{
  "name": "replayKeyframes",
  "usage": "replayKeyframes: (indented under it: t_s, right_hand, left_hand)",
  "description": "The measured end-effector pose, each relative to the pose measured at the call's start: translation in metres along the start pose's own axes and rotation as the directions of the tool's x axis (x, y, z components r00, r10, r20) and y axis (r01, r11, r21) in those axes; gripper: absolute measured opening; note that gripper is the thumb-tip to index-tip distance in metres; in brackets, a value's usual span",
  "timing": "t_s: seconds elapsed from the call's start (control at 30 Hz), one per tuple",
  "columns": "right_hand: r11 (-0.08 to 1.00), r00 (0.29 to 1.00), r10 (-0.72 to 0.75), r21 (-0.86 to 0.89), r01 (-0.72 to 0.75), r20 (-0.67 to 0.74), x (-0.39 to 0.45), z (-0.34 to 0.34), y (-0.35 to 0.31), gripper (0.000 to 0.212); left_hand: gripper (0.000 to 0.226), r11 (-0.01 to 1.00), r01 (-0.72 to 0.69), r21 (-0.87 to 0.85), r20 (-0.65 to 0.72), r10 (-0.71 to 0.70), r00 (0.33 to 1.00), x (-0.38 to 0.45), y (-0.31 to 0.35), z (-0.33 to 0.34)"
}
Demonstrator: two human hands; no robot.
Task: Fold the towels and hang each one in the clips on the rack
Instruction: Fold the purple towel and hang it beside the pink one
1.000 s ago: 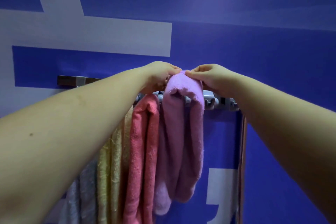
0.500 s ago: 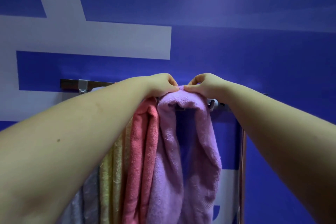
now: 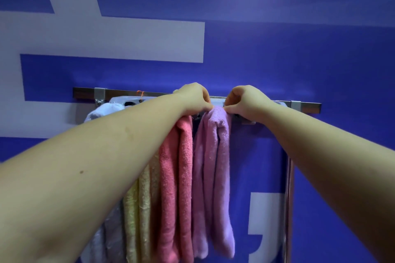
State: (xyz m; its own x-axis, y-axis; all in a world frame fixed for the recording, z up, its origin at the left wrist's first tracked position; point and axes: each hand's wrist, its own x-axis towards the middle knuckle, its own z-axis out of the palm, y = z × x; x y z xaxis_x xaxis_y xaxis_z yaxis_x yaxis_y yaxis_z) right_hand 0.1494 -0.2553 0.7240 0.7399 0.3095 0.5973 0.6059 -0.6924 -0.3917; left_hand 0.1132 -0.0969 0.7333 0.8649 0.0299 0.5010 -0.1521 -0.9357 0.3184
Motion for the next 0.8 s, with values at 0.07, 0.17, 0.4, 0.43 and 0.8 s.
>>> replayKeyframes:
  t_s: [0.07,0.17,0.4,0.43,0.8]
  right_hand:
    - [0.999,0.998,0.017,0.042,-0.015,-0.057,-0.006,-0.002,-0.001,0.007]
    - [0.994,0.985,0.039,0.106,-0.021,-0.169,-0.020,-0.007,-0.004,0.004]
    - [0.997,0.991,-0.025,0.069,0.035,-0.131,-0.059,0.016,-0.015,0.022]
    - [0.993,0.996,-0.009,0.114,0.019,-0.088,-0.063,0.022,-0.017,0.027]
    - [0.581,0.923,0.312,0.723,-0.374,0.227,-0.088,0.061,0.008,0.052]
  left_hand:
    - [0.012,1.000,-0.002,0.015,0.001,0.002,1.000,-0.006,0.004,-0.004]
    - [0.017,0.972,-0.024,-0.235,-0.122,-0.005,0.992,-0.020,0.015,-0.008]
    - [0.021,0.551,0.207,-0.808,0.072,-0.257,0.964,-0.062,0.053,0.026]
    - [0.020,0.488,0.243,-0.838,0.122,-0.265,0.956,-0.068,0.054,0.031]
    - [0.047,0.099,0.253,-0.962,0.208,-0.332,0.920,-0.093,0.038,0.083]
